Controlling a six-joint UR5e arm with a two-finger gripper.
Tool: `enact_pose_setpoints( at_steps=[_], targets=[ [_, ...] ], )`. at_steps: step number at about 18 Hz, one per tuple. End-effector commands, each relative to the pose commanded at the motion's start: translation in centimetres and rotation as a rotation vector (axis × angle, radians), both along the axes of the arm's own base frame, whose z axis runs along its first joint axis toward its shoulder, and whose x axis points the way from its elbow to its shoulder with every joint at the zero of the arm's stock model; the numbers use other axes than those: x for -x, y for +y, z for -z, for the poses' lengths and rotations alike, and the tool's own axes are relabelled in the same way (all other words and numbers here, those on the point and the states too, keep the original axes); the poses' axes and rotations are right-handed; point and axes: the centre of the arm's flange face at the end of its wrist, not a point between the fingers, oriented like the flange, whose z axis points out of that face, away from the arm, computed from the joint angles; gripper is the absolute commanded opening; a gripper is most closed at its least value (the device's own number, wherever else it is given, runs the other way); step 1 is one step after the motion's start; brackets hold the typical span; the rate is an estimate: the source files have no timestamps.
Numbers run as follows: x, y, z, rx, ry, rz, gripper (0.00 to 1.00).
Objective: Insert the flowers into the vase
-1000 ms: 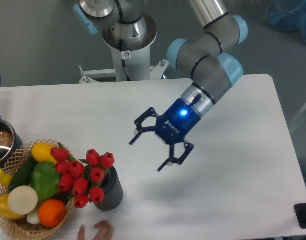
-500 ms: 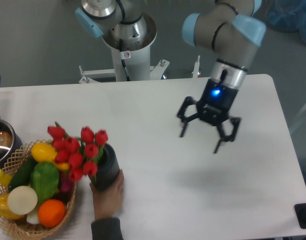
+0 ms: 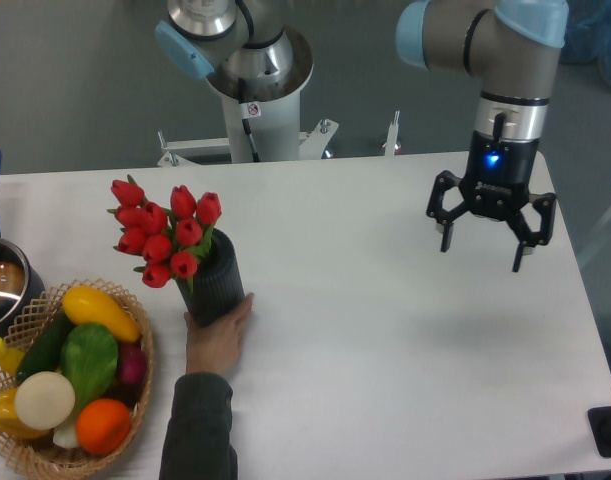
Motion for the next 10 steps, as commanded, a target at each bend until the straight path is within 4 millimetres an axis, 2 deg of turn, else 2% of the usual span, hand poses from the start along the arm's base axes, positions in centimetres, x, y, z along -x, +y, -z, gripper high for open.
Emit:
enact_pose_setpoints(
  at_steps=[1, 3, 4, 6, 10],
  targets=[
    [0.8, -0.3, -1.0, 0.047, 0.011, -0.011, 1.00],
    [2.2, 0.3, -0.1, 0.135, -0.060, -0.004, 1.00],
    [2.7, 1.5, 0.9, 0.193, -0.077, 0.011, 1.00],
    [1.9, 4.8, 3.0, 0.247, -0.078, 0.057, 1.00],
    [2.0, 6.2, 2.8, 0.295, -0.048, 0.067, 1.00]
  ],
)
